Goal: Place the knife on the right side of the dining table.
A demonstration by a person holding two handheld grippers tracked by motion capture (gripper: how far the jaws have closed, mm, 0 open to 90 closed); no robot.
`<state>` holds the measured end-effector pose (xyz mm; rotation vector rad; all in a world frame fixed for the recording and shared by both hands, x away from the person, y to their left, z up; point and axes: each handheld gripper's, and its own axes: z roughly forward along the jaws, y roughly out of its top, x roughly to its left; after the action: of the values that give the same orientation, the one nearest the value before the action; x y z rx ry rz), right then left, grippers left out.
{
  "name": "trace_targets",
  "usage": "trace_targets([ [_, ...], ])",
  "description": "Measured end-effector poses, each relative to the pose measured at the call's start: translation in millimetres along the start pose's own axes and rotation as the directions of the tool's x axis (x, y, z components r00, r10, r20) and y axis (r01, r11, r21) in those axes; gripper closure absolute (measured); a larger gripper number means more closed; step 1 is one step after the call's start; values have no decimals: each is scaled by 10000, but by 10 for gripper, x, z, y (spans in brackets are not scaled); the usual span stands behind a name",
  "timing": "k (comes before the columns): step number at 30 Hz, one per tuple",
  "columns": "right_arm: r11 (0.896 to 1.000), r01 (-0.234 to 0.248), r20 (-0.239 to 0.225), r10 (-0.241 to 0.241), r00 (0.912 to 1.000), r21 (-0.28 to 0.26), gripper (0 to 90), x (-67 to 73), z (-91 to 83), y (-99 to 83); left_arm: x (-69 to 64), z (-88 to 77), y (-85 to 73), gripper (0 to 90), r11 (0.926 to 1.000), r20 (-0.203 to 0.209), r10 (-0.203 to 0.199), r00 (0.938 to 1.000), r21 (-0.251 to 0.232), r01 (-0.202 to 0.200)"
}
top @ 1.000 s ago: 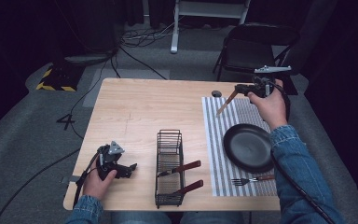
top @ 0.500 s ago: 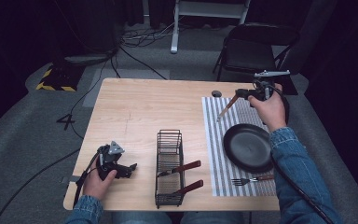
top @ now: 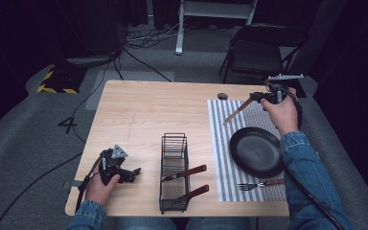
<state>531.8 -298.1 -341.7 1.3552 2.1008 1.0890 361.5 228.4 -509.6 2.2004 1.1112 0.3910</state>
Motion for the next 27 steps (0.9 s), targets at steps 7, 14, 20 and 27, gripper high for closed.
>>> trace_targets([
  [7,9991,398,665,-405,9970,123,694,-79,27,-59,1,0,0,2,10000,1,8,10000,3,-8],
  [14,9981,530,1067,-561,9927,316,651,-165,68,-123,0,0,0,2,10000,0,3,10000,0,-3],
  [20,9984,386,1278,-436,9908,411,620,-262,99,-203,0,0,0,2,10000,-2,4,10000,1,-4],
  [27,9993,-56,1220,10,9925,376,610,-380,111,-301,1,0,0,2,10000,-1,7,10000,2,-7],
])
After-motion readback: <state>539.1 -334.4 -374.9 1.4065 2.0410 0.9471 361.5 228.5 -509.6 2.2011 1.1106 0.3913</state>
